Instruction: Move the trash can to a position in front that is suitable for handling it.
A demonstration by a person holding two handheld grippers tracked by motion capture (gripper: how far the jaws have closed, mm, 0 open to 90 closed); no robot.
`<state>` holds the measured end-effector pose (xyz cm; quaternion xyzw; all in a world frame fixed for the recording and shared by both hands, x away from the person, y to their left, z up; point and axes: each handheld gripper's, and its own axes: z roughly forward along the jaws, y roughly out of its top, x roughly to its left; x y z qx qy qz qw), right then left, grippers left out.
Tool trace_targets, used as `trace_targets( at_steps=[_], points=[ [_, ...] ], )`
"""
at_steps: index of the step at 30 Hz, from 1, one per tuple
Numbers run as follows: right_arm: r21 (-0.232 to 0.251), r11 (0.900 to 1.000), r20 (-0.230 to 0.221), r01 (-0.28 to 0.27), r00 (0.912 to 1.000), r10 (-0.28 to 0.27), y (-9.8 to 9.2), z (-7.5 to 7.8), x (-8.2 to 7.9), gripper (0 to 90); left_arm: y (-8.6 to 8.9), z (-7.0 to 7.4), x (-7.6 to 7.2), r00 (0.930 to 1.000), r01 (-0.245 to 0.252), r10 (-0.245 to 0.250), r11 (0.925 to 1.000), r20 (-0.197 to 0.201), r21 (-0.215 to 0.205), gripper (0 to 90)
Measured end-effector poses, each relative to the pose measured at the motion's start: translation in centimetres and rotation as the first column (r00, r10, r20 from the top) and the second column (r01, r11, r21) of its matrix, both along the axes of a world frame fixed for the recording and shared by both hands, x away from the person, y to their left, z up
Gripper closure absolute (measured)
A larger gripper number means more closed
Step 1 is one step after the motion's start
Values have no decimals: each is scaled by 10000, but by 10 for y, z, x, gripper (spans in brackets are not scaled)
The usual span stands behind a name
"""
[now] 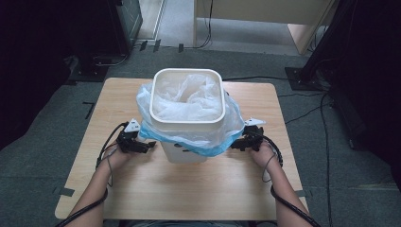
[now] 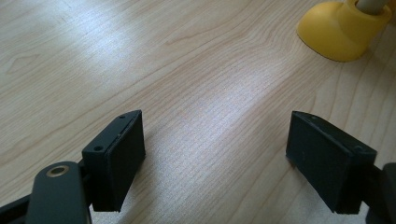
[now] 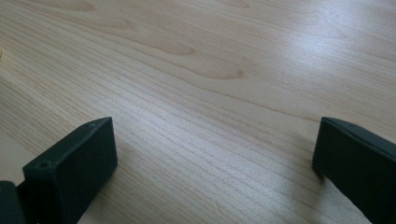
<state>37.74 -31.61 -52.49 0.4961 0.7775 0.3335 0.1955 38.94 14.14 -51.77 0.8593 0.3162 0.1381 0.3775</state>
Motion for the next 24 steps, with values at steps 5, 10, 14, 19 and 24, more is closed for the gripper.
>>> trace_targets(
  at_steps=[5,10,14,19,24],
  points=[
    [-8,10000,-7,-32,10000,32,0,0,0,0,0,0,0,10000,-9,9,10000,3,-3,192],
    [-15,10000,-15,-46,10000,46,0,0,1,0,0,0,0,10000,-47,47,10000,-2,2,193],
    [-11,10000,-21,-40,10000,40,0,0,1,0,0,0,0,9999,-102,102,9999,-7,-35,193],
    [-29,9999,20,-100,9999,100,0,0,2,0,-1,0,2,10000,-52,52,10000,1,-3,193],
    [-16,10000,6,-70,10000,70,1,0,2,0,-1,0,3,9999,-117,117,9999,2,-8,193]
  ],
)
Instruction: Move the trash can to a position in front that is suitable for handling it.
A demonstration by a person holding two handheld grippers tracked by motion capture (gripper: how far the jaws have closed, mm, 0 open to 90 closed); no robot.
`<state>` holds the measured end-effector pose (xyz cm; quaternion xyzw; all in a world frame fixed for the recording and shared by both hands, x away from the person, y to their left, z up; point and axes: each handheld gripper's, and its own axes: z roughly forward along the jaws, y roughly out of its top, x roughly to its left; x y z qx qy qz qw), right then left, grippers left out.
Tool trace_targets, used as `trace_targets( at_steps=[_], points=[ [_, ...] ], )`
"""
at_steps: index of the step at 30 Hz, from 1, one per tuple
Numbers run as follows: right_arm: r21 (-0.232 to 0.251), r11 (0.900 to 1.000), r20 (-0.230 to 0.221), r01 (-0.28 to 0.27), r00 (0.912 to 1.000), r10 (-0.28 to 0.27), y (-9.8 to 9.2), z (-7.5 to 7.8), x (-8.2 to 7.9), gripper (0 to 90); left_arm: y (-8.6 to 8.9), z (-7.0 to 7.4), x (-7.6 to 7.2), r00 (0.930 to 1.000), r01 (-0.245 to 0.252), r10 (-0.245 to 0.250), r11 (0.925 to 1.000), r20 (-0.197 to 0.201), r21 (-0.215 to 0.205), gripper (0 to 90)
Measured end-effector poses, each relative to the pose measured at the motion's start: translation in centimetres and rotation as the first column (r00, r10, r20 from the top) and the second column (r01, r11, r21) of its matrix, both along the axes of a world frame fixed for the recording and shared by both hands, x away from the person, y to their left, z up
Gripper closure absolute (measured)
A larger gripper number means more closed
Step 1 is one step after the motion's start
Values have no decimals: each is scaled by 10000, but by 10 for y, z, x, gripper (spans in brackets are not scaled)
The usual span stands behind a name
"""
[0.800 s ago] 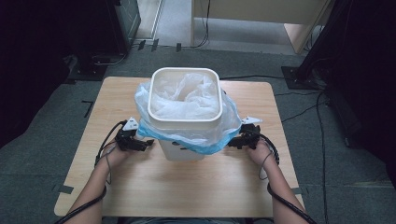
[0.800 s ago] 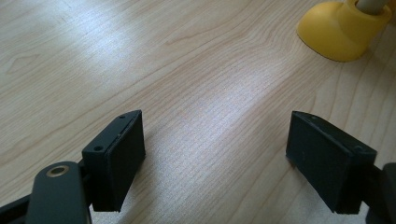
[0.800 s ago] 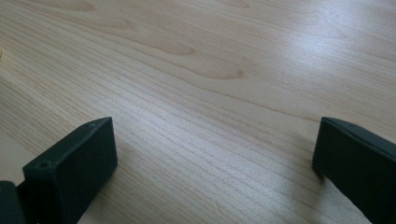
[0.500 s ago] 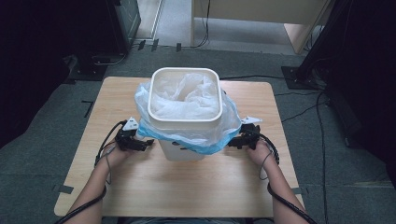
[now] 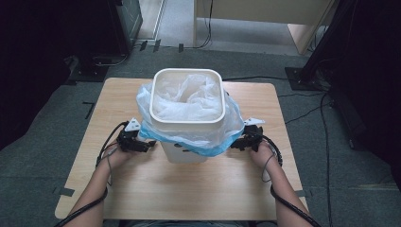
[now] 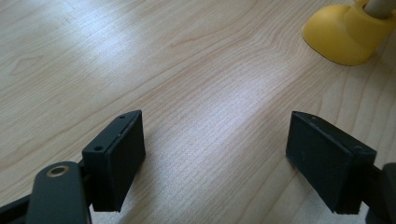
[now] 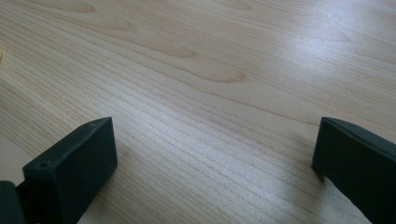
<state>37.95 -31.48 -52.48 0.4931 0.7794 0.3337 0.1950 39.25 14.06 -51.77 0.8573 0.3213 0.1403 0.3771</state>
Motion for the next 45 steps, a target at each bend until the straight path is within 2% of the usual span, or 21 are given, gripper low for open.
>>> trace_targets(
  at_steps=[19,23,26,31,36,38,40,42,45],
  points=[
    [10,10000,14,66,10000,-66,2,0,1,0,-1,0,4,9996,-298,298,9996,16,11,192],
    [-12,10000,9,32,10000,-32,2,0,1,0,-6,1,5,9957,-923,922,9957,-136,-87,192],
    [6,10000,10,43,10000,-43,2,0,1,0,-8,1,6,9963,-858,859,9963,-88,93,192],
    [-12,10000,9,31,10000,-31,2,0,1,0,-8,2,7,9968,-790,791,9968,-136,80,189],
    [-8,10000,11,31,10000,-31,2,0,1,0,-3,6,8,9962,-644,653,9978,-584,173,188],
    [-7,10000,11,32,10000,-32,2,0,1,0,-3,7,8,9958,-632,640,9979,-652,153,188],
    [6,10000,11,43,10000,-43,2,0,1,0,-3,9,8,9941,-588,602,9981,-906,181,188],
    [5,10000,13,41,10000,-41,2,0,1,0,-3,14,8,9926,-680,679,9977,-1008,27,187],
    [5,10000,12,44,10000,-44,2,0,1,0,-2,16,8,9931,-680,670,9977,-962,-71,135]
  ],
)
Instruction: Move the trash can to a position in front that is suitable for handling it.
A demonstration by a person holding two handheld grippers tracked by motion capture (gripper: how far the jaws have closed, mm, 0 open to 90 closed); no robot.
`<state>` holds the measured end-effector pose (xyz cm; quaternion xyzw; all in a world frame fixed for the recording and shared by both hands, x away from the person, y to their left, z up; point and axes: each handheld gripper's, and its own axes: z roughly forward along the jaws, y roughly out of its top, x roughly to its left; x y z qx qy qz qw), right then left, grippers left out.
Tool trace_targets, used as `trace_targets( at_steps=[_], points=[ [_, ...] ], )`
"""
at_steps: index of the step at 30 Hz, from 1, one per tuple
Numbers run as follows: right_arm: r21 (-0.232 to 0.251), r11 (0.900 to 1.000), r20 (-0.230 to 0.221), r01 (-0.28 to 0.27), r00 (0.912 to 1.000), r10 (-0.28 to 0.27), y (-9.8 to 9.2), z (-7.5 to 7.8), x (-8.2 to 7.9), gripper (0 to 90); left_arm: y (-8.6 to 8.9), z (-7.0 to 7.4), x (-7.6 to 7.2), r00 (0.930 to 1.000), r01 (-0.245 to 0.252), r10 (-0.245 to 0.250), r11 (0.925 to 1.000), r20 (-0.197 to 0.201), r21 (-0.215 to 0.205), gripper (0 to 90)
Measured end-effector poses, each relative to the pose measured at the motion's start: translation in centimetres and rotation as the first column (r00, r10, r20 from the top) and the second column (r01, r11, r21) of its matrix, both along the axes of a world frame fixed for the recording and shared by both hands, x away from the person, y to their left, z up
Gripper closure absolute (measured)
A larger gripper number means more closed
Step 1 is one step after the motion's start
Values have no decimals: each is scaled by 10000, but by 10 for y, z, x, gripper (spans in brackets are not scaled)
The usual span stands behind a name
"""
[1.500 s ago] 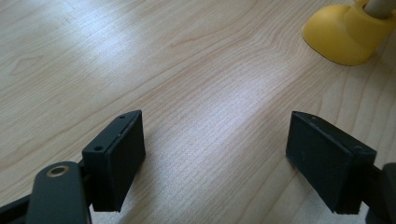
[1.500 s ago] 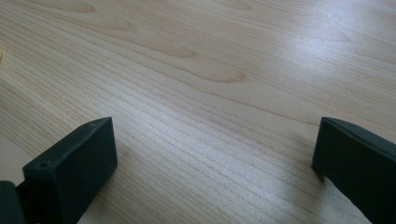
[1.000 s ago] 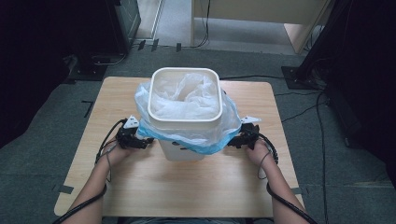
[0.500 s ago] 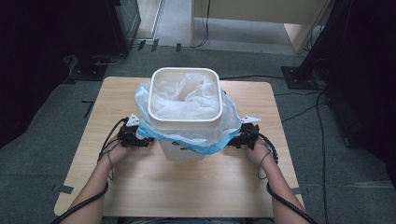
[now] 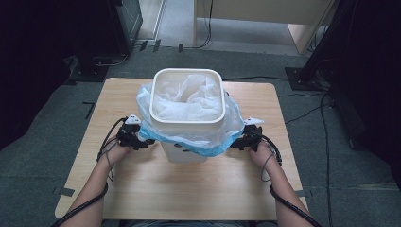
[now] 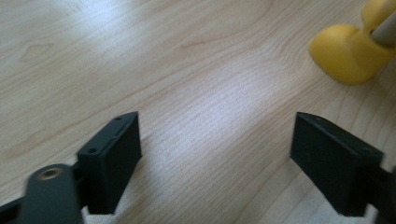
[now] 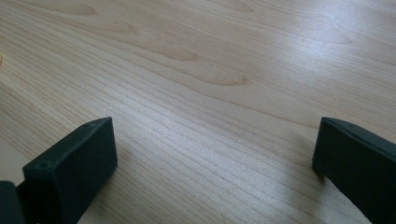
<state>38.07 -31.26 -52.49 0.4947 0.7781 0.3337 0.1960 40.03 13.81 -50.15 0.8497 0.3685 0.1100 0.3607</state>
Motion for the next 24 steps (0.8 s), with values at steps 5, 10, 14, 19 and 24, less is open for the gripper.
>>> trace_targets(
  at_steps=[5,10,14,19,24],
  points=[
    [-11,10000,-1,-13,10000,13,0,0,0,0,0,3,1,9996,-18,12,9998,-294,-207,97],
    [3,10000,-1,-3,10000,3,0,0,0,0,-2,7,-1,9984,282,-293,9993,-482,-240,101],
    [3,10000,1,-2,10000,2,0,0,0,0,-1,12,-2,9986,273,-290,9989,-439,-375,101],
    [-15,10000,0,-13,10000,13,0,0,0,0,2,15,0,9967,-151,106,9983,-805,-557,101],
    [-12,10000,1,-15,10000,15,0,0,0,0,7,17,-2,9959,273,-316,9983,-846,-518,101]
  ],
)
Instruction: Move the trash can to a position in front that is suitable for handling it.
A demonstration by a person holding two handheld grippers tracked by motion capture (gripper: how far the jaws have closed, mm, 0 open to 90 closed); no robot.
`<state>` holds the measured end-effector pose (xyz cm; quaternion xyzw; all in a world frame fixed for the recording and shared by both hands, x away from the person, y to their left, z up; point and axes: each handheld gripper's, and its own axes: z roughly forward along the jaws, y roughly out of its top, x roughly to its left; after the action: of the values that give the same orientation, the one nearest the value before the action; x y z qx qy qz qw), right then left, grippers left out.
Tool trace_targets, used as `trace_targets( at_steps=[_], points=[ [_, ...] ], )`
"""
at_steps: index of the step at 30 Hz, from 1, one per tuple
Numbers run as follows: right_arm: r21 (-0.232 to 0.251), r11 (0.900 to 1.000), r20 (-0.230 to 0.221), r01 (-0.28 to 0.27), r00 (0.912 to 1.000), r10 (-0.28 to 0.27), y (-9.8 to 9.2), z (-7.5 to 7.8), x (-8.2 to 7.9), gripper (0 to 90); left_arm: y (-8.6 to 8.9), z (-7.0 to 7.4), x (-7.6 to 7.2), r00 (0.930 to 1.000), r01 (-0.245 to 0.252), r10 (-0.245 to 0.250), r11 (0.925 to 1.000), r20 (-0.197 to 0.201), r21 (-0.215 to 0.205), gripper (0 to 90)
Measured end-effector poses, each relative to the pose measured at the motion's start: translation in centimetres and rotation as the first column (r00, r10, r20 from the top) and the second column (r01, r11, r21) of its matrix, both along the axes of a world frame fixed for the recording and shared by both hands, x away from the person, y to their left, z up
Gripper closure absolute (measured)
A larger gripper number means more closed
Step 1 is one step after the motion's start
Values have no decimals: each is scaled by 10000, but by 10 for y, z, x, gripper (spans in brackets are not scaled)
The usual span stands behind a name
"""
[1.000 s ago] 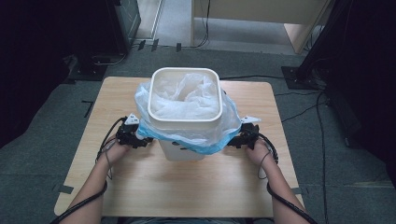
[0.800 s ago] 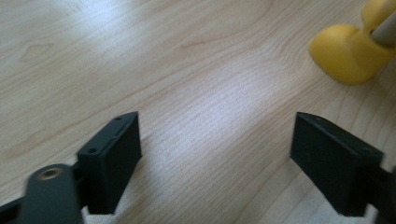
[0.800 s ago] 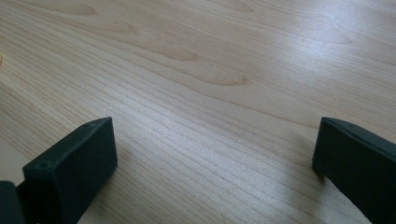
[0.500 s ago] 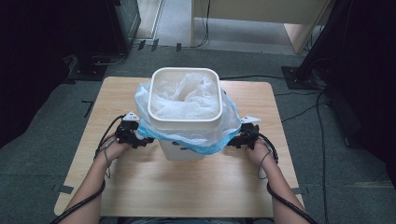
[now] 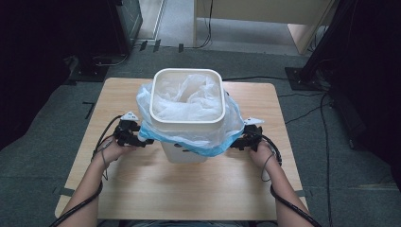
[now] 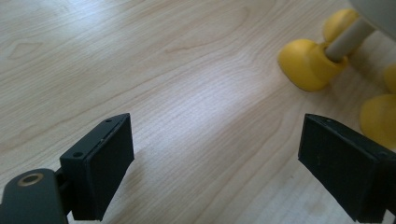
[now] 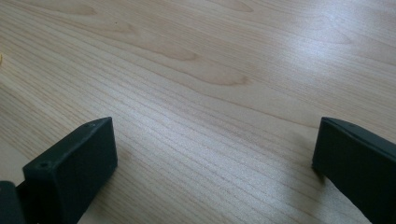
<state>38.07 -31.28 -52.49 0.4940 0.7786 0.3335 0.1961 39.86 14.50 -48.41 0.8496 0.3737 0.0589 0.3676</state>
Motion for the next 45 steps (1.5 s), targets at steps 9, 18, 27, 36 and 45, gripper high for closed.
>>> trace_targets(
  at_steps=[9,18,27,36,45],
  points=[
    [1,10000,1,-4,10000,4,0,0,0,0,8,7,0,9999,-152,152,9999,-4,79,141],
    [-6,10000,-1,-9,10000,9,0,0,0,0,12,14,-1,9998,-189,186,9993,-75,-336,140],
    [-6,10000,4,-16,10000,16,0,0,0,0,13,24,-2,9996,-252,249,9991,-98,-330,141],
    [4,10000,-11,-24,10000,24,0,0,0,0,14,32,-4,9998,-45,51,9996,191,-270,142],
    [18,10000,-12,-19,10000,19,0,0,0,0,13,38,-5,9998,21,-18,9999,187,-137,141]
  ],
)
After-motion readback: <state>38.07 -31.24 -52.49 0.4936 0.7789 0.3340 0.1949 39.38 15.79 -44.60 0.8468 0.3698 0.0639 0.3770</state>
